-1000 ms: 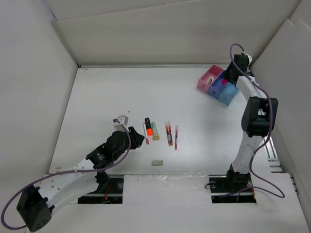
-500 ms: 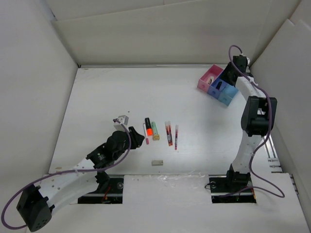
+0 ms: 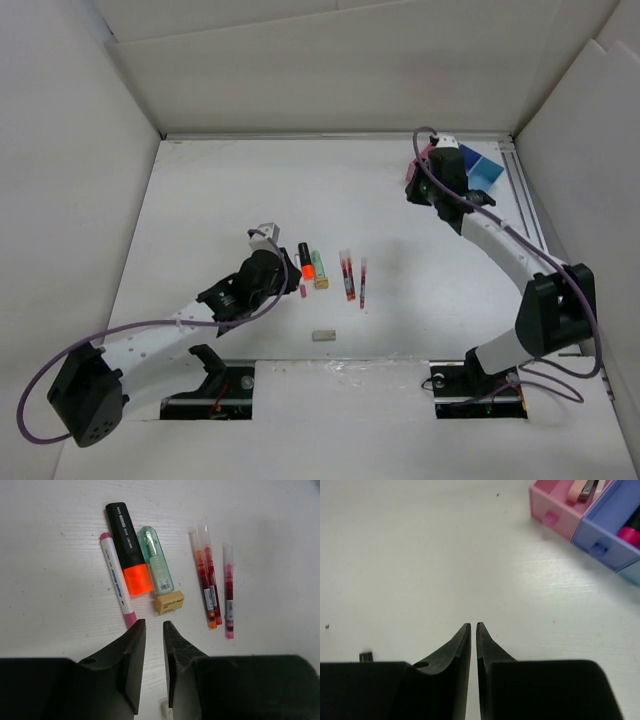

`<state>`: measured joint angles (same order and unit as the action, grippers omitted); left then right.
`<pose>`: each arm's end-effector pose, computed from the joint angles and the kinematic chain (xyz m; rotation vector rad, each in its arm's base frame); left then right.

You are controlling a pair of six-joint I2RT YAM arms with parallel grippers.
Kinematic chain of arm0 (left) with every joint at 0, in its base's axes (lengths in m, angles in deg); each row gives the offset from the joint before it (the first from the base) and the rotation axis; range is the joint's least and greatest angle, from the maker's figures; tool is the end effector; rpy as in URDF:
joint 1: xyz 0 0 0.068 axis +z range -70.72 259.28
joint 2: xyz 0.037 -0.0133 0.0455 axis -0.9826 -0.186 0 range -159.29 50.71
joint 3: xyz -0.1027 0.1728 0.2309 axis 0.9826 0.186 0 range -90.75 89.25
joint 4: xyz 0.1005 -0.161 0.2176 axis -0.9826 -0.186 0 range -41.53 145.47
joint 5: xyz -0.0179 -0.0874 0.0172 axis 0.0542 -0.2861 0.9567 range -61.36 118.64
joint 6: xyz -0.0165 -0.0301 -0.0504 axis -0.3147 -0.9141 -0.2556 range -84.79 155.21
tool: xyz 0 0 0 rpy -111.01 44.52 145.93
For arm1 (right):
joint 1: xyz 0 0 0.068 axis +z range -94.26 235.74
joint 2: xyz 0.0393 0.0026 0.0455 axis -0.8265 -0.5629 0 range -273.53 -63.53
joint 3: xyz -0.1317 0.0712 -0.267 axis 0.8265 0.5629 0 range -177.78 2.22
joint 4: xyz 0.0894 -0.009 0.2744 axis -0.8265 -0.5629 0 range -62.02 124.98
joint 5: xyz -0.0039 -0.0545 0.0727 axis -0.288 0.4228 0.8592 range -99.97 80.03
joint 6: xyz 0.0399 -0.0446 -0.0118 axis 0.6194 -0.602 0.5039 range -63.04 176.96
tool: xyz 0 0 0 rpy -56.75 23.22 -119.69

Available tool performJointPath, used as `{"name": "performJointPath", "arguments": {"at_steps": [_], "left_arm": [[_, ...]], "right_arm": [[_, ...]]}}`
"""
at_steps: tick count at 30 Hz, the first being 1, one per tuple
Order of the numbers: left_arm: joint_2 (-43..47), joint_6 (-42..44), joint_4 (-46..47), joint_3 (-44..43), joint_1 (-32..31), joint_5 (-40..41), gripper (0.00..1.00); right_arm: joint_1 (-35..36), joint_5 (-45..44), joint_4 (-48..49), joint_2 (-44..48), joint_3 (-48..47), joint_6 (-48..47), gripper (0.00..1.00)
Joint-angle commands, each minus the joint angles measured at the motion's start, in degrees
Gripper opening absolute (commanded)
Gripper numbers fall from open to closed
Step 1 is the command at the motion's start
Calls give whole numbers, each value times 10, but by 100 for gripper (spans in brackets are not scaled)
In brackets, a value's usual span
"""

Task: Sort the stationery into containers
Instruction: Pick up the pen from the center of the board.

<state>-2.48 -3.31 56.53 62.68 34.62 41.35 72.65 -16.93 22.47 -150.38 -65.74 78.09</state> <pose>0.1635 -0.1473 0.2322 -0.0343 2.0759 -0.6938 0.3690 0.1065 0.3174 0.1508 2.1204 0.2664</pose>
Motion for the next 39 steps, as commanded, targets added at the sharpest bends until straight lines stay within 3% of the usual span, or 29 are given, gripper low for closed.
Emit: {"name": "performJointPath", "arguments": {"at_steps": [1,5,11,18,28,35,39], "left_arm": [[-28,2,-9,-31,-3,13,17],[18,-30,-4,-10,-3,20,17],[183,-73,-82,27,-9,71,19],[339,-103,-173,37,-9,105,26],[351,-110,-173,45,-9,94,27],[404,-110,-168,50,-9,94,28],[390,-110,-163,50,-9,87,28]], "right_arm": [[22,5,-2,51,27,-23,16],[122,23,-23,55,34,-56,21],[282,14,-13,-57,4,-50,25],[377,-28,-15,-217,-115,-50,35],[383,-137,-45,-322,-212,-37,40],[383,-154,-45,-346,-243,-32,46],[372,-145,-45,-360,-249,-27,46]]}}
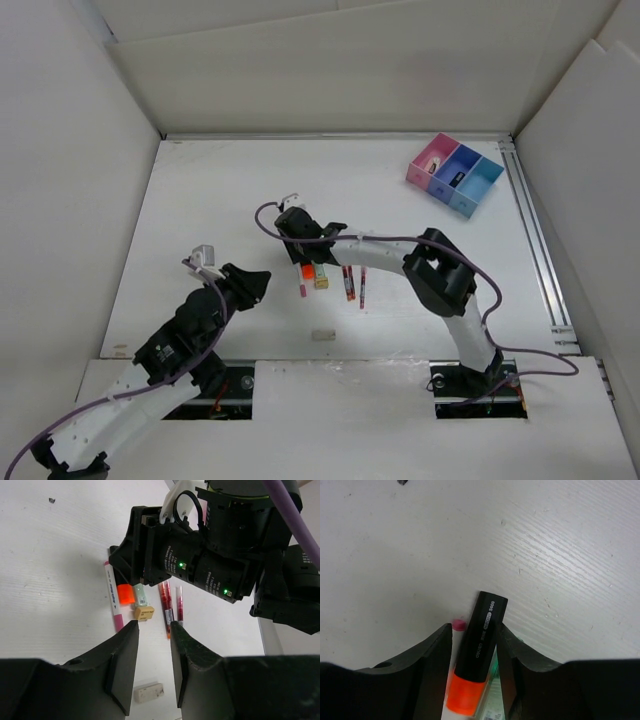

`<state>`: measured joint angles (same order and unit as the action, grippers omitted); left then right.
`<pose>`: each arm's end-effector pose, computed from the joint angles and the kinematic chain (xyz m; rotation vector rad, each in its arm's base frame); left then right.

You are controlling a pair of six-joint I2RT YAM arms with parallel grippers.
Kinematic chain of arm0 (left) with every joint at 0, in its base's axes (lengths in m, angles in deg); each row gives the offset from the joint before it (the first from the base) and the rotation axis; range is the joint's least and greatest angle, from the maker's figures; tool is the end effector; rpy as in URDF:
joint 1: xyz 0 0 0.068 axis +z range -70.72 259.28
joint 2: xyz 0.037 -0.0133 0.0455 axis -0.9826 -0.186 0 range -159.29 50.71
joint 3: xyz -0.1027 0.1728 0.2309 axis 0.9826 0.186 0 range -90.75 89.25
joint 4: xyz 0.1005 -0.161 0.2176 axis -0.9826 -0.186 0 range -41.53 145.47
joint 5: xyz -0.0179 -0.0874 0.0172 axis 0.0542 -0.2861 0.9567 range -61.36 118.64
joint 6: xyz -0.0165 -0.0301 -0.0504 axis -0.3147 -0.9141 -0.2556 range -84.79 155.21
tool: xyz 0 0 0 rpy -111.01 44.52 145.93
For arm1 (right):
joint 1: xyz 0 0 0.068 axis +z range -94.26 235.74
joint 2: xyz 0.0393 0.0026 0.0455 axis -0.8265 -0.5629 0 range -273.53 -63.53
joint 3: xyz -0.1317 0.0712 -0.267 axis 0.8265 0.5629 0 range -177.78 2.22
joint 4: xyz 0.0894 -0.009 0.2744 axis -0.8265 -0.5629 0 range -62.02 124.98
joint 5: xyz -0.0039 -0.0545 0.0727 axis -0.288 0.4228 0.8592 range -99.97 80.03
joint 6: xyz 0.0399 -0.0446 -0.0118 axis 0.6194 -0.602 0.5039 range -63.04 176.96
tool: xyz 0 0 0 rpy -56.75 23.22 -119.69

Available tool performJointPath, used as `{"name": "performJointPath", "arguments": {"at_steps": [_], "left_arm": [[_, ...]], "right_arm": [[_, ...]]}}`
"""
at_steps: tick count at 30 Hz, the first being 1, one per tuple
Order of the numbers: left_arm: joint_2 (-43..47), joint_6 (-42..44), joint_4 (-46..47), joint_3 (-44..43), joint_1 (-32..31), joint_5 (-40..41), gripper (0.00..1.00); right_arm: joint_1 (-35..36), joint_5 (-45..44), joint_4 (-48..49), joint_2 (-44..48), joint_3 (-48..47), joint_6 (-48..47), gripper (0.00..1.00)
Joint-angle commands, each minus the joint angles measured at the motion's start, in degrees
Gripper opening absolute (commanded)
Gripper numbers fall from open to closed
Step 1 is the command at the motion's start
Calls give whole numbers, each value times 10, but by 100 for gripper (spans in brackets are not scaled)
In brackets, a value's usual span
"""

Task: Sort the stationery into containers
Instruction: Pick up the pen from the center of the board.

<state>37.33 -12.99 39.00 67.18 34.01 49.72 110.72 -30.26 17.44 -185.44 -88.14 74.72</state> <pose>0.0869 -0.0643 0.2675 -0.3304 1.7505 -0.8930 0.3108 0.4160 0.1863 -0.6040 2.2877 0.1820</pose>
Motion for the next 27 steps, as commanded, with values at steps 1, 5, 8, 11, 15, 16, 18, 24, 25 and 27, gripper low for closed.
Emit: {"name": "performJointPath", "arguments": {"at_steps": [1,5,8,11,15,16,18,24,25,27], "left_arm": [[-8,-8,13,5,-3,4,28],[-22,-8,19,11,-3,-9,28],[-22,-8,19,16,-3,-10,28],[-16,-8,19,16,-3,-10,28],[-16,-8,24,16,-3,-15,28],[-16,-8,24,16,-3,-15,28],[-22,-8,29,16,-3,-15,28],[-27,-3,35,16,-3,-20,28],[-27,-3,35,16,-3,-20,28],[-27,-3,35,16,-3,-20,28]], "right_arm": [[-8,-12,6,-10,-25,7,46],[-8,-4,12,-21,-31,20,46],[-8,-22,18,-21,-31,26,46],[-14,-29,18,-27,-31,32,46],[-19,-29,26,-33,-26,38,46],[-19,-20,26,-33,-26,43,46],[-30,-14,34,-33,-21,52,42],[-48,35,55,-39,-21,64,53],[-53,41,62,-39,-16,64,53],[-59,47,67,-39,-10,69,52]]}}
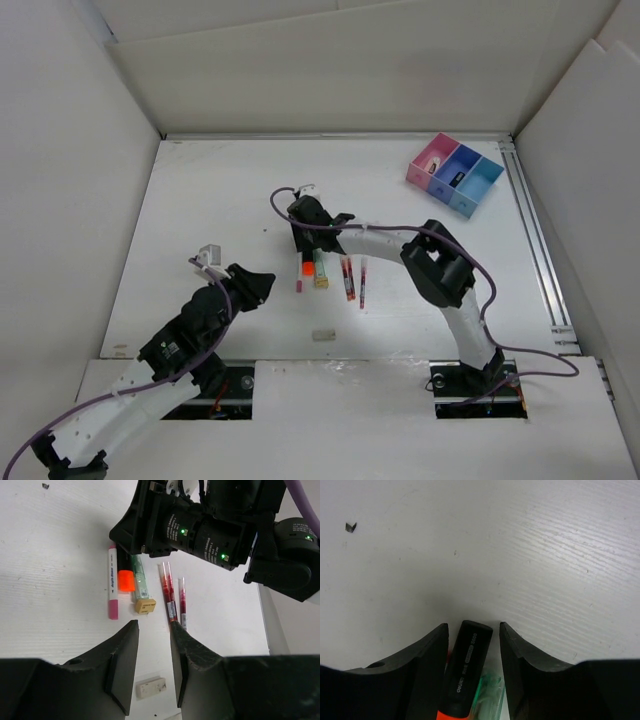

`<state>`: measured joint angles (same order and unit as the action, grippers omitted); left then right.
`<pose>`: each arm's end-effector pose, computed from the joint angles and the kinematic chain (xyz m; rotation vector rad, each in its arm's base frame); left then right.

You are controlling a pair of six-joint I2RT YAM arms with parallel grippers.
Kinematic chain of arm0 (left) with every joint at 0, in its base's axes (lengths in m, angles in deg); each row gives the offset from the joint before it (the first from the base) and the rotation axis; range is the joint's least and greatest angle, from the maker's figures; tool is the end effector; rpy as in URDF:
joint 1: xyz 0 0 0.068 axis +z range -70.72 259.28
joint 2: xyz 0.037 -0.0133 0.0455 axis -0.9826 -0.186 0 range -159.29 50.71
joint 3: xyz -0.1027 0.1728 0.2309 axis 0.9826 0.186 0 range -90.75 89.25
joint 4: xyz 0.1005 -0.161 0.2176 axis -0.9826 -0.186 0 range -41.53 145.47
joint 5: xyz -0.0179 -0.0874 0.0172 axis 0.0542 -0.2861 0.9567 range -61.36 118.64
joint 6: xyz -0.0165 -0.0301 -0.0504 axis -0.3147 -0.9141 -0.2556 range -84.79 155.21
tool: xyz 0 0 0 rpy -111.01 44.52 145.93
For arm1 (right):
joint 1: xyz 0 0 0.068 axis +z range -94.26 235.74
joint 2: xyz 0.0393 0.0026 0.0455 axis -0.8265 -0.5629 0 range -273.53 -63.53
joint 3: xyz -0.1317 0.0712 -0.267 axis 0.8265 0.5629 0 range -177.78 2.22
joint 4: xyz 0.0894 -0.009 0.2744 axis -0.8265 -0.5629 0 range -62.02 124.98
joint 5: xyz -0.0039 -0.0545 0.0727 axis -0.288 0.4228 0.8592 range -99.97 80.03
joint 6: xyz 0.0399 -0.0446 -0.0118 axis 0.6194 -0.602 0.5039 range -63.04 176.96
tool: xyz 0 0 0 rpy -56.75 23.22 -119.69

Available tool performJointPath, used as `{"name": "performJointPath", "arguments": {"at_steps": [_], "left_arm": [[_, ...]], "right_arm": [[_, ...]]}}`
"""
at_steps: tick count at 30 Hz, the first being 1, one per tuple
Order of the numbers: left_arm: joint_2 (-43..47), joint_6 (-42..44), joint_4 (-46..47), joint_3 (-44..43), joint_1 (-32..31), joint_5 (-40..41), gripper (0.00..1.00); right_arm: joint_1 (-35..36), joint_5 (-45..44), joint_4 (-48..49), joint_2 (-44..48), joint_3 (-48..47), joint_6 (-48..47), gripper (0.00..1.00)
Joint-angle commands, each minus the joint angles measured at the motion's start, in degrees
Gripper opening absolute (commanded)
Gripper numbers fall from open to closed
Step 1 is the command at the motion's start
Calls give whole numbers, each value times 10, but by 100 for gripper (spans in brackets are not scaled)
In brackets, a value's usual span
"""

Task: Sort the stationery into containers
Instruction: Pick up the pen from the center of the board.

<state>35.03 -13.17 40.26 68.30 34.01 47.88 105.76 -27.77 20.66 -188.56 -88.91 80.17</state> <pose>0.0918 -0.0712 0.2588 -0.3058 1.7968 -0.8960 0.3514 0.3975 0.1673 -0.4114 2.3376 0.2415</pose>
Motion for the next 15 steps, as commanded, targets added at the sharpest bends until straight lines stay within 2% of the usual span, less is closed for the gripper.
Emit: {"name": "performJointPath", "arguments": {"at_steps": [1,7,12,15], "left_arm": [[-4,-1,22,5,-3,-7,28],[-9,4,22,10,-3,-7,28],[-9,9,22,5,-3,-7,28],[-9,9,22,5,-3,-7,28]], "right_arm": [[-10,22,35,-7,-3,15,50],[-22,36,33,-7,-3,26,51],[-22,21,28,-7,-3,32,36],[-15,0,7,-13,-8,32,36]]}}
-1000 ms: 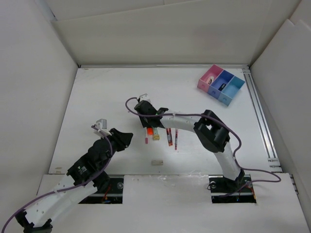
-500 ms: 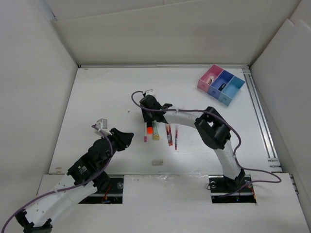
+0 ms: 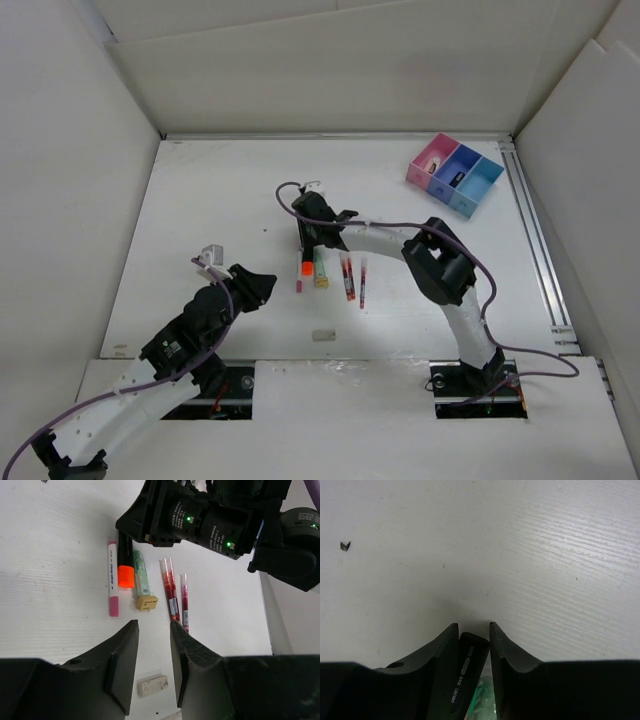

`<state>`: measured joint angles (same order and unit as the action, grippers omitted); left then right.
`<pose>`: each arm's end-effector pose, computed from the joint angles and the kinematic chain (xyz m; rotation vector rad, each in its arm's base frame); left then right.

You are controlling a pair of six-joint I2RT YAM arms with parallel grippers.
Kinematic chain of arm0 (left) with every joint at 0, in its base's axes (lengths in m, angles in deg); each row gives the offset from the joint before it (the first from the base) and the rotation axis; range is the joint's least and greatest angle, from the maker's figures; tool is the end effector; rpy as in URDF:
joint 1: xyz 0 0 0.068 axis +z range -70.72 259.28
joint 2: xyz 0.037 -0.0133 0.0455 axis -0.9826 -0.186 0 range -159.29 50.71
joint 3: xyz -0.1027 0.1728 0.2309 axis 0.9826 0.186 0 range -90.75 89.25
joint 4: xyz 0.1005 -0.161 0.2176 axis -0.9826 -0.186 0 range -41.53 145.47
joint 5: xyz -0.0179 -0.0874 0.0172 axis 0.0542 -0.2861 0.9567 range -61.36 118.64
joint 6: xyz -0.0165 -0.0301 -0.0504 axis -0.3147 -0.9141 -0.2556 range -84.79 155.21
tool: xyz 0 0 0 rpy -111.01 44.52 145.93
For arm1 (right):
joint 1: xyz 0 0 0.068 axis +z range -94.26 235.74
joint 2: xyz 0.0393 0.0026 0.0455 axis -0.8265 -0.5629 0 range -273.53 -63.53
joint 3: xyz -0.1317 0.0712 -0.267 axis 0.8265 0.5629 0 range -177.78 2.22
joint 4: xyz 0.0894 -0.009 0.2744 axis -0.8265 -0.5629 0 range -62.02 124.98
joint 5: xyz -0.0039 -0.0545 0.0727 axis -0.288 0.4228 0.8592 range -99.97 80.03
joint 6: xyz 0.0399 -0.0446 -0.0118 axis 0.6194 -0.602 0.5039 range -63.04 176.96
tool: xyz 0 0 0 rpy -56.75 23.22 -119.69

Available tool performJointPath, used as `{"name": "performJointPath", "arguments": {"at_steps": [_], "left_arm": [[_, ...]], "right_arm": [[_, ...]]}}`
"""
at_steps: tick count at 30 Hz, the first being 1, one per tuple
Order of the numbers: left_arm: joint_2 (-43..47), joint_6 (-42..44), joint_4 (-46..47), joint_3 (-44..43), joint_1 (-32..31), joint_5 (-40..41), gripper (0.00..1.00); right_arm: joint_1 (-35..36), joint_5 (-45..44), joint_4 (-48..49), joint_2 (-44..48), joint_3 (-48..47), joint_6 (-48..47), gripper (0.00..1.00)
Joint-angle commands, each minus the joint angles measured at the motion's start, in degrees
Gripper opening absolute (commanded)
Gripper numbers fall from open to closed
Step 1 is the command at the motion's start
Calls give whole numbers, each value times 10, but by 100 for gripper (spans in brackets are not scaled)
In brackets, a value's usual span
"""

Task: Sort the stationery into containers
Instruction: Pick up the pen from the center of the board.

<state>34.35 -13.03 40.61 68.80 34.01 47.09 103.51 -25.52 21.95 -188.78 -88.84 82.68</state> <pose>0.0932 -0.0735 0.2550 -0.2922 1.8152 -0.8958 0.3670 0.3862 0.1663 -0.3291 2.3531 0.2964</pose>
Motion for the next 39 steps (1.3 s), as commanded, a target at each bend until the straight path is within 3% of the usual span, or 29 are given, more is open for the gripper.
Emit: {"name": "performJointPath", "arguments": {"at_steps": [1,4,17,19,21,28,33,39], "left_arm": [[-3,8,18,0,-3,1,28],[-3,8,18,0,-3,1,28],[13,8,18,0,-3,1,28],[13,8,18,0,-3,1,28],[13,8,18,0,-3,1,28],[19,8,18,0,-3,1,28],[19,8,18,5,-3,1,28],[19,13,18,5,-3,1,28]], "right_arm": [[14,-28,-6,-16,-15,7,37],[20,-50,-33,-16,-21,7,47],[37,-85,-59,-17,-17,36,44],[37,-85,-59,-17,-17,42,41],[37,-91,-59,-17,-17,42,31],[37,-77,-58,-24,-45,42,18],[37,-41,-34,27,-45,42,18],[-20,-7,-17,95,-31,36,18]]}}
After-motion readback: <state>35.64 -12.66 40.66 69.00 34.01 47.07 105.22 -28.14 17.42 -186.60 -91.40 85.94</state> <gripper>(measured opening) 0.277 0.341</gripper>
